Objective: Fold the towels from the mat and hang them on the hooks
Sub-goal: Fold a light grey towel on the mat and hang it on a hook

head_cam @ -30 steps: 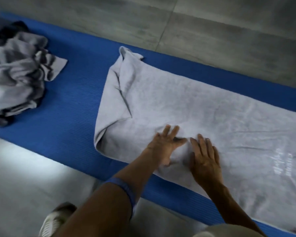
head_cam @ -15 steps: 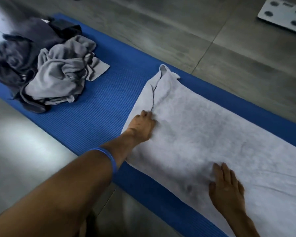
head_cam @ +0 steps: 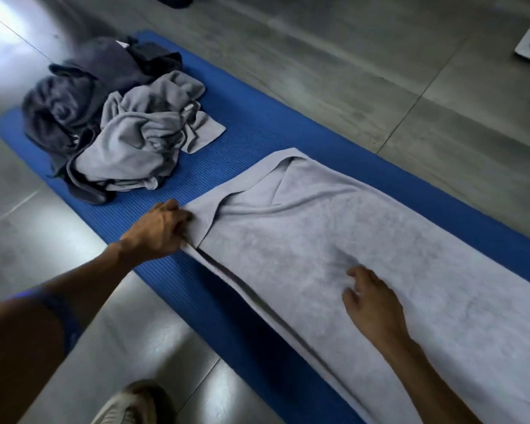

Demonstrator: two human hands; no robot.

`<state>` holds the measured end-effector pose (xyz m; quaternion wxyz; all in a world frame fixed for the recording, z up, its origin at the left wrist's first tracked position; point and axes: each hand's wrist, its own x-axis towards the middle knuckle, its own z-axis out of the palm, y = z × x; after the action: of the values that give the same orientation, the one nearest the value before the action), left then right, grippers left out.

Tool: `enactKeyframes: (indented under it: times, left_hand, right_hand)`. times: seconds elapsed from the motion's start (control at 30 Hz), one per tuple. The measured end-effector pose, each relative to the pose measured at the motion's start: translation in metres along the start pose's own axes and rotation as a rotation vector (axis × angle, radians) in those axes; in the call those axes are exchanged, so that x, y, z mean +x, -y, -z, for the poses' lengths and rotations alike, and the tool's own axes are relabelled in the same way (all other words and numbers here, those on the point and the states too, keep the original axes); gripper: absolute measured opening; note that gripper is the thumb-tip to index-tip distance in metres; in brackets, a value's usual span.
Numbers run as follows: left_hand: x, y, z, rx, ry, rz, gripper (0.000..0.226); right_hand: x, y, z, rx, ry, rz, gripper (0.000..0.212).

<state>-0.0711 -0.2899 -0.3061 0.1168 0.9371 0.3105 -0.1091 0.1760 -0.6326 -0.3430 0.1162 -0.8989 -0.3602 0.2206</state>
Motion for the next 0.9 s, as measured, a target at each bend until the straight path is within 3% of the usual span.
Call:
enactKeyframes:
  times: [0.1, 0.17, 0.23, 0.33, 0.5, 0.63, 0.7, 0.8, 0.9]
  left_hand:
    - [-0.006, 0.01, -0.003, -0.009, -0.006, 0.082, 0.033]
    - [0.001, 0.012, -0.002, -0.033, -0.054, 0.154, 0.033]
    - [0.022, 0.004, -0.002, -0.104, -0.135, 0.178, 0.035]
    - [0.071, -0.026, 0.0, -0.187, -0.178, 0.081, 0.032]
    - [0.169, -0.092, 0.004, -0.215, -0.157, -0.037, 0.053]
    - [0.231, -0.141, 0.02, -0.041, -0.064, -0.115, 0.058]
    - [0.248, -0.15, 0.028, 0.035, -0.004, -0.14, 0.049]
    - [0.258, -0.155, 0.037, -0.003, -0.15, 0.006, 0.027]
    - [0.251, -0.154, 0.04, -0.227, -0.314, 0.134, 0.038]
  right_hand:
    - [0.035, 0.014, 0.012, 0.211, 0.246, -0.236, 0.037]
    - [0.047, 0.02, 0.014, 0.236, 0.296, -0.287, 0.046]
    - [0.051, 0.022, 0.012, 0.21, 0.304, -0.287, 0.064]
    - [0.05, 0.016, 0.006, 0.207, 0.317, -0.281, 0.081]
    - [0.054, 0.012, 0.005, 0.178, 0.326, -0.243, 0.088]
    - [0.059, 0.01, 0.0, 0.173, 0.313, -0.231, 0.092]
    - [0.059, 0.01, -0.003, 0.162, 0.298, -0.218, 0.092]
    - [0.061, 0.009, -0.004, 0.145, 0.3, -0.213, 0.089]
    - [0.062, 0.005, -0.006, 0.139, 0.305, -0.222, 0.09]
